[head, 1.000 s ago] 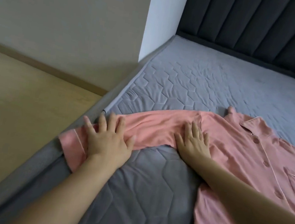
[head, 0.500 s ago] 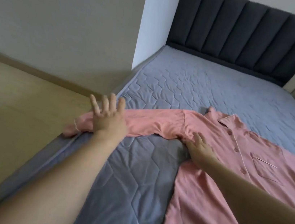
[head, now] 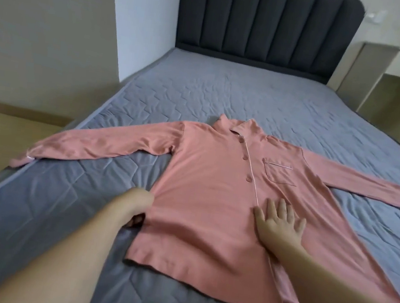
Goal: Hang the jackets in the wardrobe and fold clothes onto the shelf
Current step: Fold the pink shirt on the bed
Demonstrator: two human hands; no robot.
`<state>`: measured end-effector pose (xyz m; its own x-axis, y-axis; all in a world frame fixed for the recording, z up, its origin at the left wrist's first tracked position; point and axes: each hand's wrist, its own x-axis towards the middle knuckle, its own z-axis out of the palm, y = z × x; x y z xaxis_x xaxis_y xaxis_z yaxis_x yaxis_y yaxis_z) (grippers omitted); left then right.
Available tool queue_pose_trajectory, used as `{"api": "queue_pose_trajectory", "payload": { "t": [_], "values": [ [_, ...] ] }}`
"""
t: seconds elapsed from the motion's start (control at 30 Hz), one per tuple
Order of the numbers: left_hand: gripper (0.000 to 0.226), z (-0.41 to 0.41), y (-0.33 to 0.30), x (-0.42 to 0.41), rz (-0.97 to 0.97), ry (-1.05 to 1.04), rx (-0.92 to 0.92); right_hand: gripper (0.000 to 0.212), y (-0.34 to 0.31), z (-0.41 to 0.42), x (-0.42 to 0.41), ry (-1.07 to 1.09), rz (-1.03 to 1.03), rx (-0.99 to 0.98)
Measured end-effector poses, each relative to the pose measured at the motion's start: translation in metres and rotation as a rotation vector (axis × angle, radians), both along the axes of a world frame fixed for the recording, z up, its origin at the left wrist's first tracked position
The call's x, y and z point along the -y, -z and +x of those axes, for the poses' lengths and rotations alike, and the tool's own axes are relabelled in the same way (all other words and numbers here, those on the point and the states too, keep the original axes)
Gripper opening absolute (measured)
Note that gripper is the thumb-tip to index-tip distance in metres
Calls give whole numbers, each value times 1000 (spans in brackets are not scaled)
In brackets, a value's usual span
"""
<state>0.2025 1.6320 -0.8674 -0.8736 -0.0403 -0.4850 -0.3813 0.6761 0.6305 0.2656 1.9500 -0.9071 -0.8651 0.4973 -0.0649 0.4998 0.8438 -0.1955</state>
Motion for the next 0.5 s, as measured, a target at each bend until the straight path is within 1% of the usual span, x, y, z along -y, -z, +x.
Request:
{"api": "queue_pose_trajectory", "payload": {
  "t": [0.03, 0.07, 0.1, 0.17, 0.2, 0.23, 0.27, 0.3, 0.33, 0.43, 0.5],
  "values": [
    [25, 1, -5, -2, -53, 38, 17, 70, 3, 6, -1, -20, 8, -28],
    [29, -1, -10, -8, -84, 54, -9, 69, 6, 13, -3, -38, 10, -49],
    [34, -5, -14, -16, -68, 35, -68, 67, 6, 18, -6, -53, 8, -59],
    [43, -9, -20, -32, 52, -107, -203, 64, 7, 28, -13, -84, 5, -55],
    [43, -6, -21, -39, 135, -155, -238, 65, 8, 33, -16, -98, 10, -53],
    [38, -3, -19, -45, 250, -164, -217, 65, 10, 39, -21, -104, 14, -53],
    [32, 1, -17, -47, 372, -153, -129, 66, 12, 44, -24, -103, 17, -59],
    [27, 7, -15, -47, 433, -126, -9, 67, 14, 47, -27, -98, 19, -68],
    [25, 15, -13, -44, 441, -87, 107, 67, 16, 50, -30, -92, 17, -75],
    [17, 34, -8, -26, 427, -18, 340, 67, 18, 51, -29, -85, 19, -91],
    [6, 48, -8, -14, 317, 11, 424, 67, 16, 52, -27, -76, 9, -75]
  ]
}}
